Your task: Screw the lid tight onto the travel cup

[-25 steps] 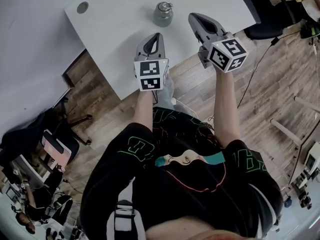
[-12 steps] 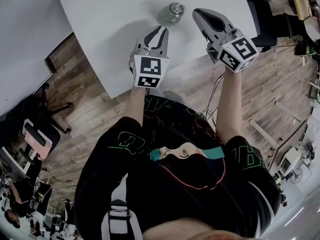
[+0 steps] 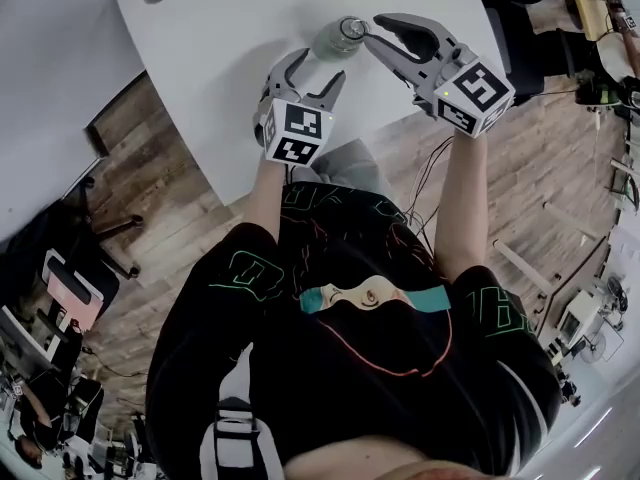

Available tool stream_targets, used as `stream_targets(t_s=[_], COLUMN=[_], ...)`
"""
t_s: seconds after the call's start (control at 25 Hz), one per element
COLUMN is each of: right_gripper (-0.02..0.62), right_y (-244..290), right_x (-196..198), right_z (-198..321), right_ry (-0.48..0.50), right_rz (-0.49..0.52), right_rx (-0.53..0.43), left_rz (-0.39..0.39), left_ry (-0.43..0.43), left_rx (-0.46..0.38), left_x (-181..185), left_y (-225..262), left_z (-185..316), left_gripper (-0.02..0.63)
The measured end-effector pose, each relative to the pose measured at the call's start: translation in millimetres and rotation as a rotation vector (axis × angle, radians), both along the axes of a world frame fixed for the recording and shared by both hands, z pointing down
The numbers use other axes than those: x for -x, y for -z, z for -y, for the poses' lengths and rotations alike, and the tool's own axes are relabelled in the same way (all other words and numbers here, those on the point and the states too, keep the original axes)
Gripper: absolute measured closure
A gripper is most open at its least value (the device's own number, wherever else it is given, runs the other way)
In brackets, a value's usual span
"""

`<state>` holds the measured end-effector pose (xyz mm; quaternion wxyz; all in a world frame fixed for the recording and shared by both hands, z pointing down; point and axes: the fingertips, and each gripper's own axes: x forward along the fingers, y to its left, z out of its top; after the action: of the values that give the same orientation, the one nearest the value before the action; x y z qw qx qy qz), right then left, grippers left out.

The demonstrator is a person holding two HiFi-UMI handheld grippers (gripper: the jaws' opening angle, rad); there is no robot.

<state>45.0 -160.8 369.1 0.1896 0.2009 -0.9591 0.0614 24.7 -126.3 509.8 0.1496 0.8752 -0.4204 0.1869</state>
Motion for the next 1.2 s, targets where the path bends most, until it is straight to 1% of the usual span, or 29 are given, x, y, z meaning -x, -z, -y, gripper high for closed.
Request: stream_targets(t_s=[0.08,0.28,0.4,0.52,0.68,0.76,0.8,0.88,1.04,1.2], right_gripper=[0.447,0.400,0.399,0.389,0.373,0.362,0.358,0.346,0.341,0.341], right_y=[-3,-14,-20,-27,-34,-37,-38,-40,-45,-45], right_x=[2,5,4,9,7,3,2,3,2,8], right_z=[-1,0,-1,2,8,10,11,12,14,17], right_ry=[0.019,0.088,0.123,0.145,0.151,0.152,0.150,0.148,0.142,0.150], right_rz=[-0.042,-0.157,-0.218,-0.238,-0.216,-0.200,-0.185,-0.146,-0.080,-0.001], right_rx=[0.006,0.033,0.027,0.036,0.068,0.088,0.099,0.125,0.171,0.204], left_rz=[0.011,0.015,0.015,0.013,0.023,0.029,0.028,0.020,-0.007,-0.033], left_ry=[-0.023,-0.032,-0.054,-0.094,-0.158,-0.176,-0.177,-0.172,-0.182,-0.190], left_rx=[-0.003,-0.030,-0.030,-0.033,-0.048,-0.049,-0.050,-0.059,-0.086,-0.087], left_x=[-4,-7,-14,-18,-29,-34,-35,-32,-30,-29], left_y=[-1,4,3,0,-3,-5,-5,-5,-3,-6], left_z=[5,21,25,28,31,34,35,37,37,35], left_gripper=[0.276,0.252,0.241,0.230,0.230,0.232,0.236,0.267,0.268,0.268])
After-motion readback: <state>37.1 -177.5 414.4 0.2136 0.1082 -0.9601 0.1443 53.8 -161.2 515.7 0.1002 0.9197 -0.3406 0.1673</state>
